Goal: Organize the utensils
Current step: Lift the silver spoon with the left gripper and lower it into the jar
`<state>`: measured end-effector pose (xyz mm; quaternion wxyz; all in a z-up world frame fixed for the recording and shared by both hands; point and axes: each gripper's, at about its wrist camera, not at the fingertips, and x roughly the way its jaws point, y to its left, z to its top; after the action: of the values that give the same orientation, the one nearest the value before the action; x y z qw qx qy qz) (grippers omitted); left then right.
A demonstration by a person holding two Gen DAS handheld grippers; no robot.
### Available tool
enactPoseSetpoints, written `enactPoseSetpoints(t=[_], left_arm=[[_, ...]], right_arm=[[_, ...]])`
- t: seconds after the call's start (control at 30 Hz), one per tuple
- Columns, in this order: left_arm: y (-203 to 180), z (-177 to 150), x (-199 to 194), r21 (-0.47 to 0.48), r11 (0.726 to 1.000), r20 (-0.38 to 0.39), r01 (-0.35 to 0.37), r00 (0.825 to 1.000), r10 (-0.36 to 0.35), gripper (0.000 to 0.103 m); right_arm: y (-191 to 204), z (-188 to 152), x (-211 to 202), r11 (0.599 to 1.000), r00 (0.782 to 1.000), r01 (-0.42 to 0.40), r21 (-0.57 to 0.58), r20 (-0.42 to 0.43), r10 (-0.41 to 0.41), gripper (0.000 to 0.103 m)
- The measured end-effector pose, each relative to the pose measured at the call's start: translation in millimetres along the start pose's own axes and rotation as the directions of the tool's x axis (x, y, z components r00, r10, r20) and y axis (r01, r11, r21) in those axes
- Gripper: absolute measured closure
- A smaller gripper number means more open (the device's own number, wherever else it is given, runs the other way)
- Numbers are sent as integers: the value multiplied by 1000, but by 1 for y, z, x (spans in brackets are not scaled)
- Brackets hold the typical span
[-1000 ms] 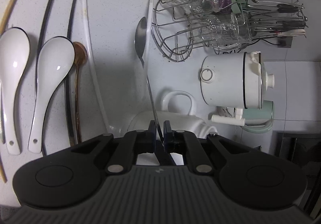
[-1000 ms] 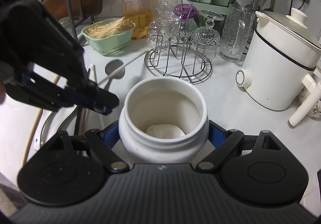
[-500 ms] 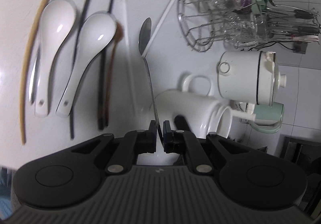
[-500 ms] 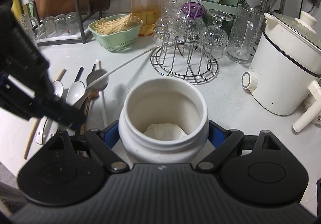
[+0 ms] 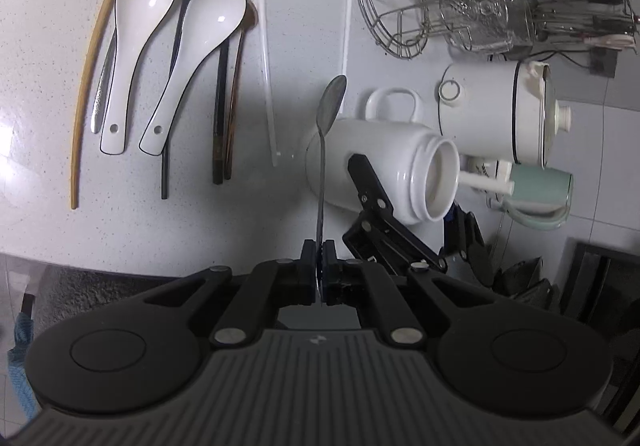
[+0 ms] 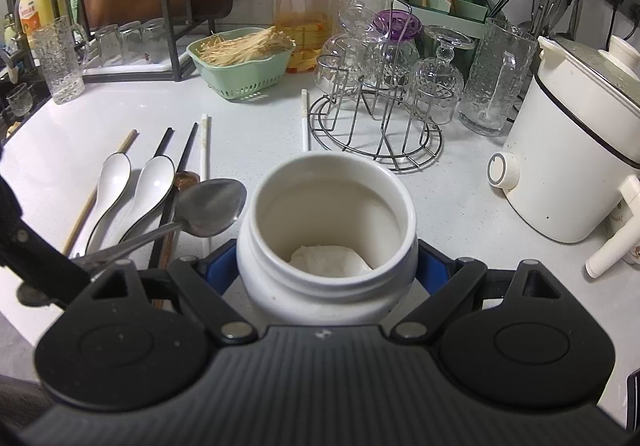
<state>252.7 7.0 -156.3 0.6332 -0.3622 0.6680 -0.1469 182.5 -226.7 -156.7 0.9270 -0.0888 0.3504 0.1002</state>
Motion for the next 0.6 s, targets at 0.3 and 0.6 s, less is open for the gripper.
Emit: enactPoseSetpoints(t=[0.3,0.6], left_arm=[[-22,6,-20,48,999,-42,-15,999,17,100],[-74,2,-50,102,995,-167,-17,985,34,100]], right_arm=[[2,-1,-1,1000,1000,-2,-6,4,2,11],[0,0,0,999,1000,-29,-33,0,29,11]])
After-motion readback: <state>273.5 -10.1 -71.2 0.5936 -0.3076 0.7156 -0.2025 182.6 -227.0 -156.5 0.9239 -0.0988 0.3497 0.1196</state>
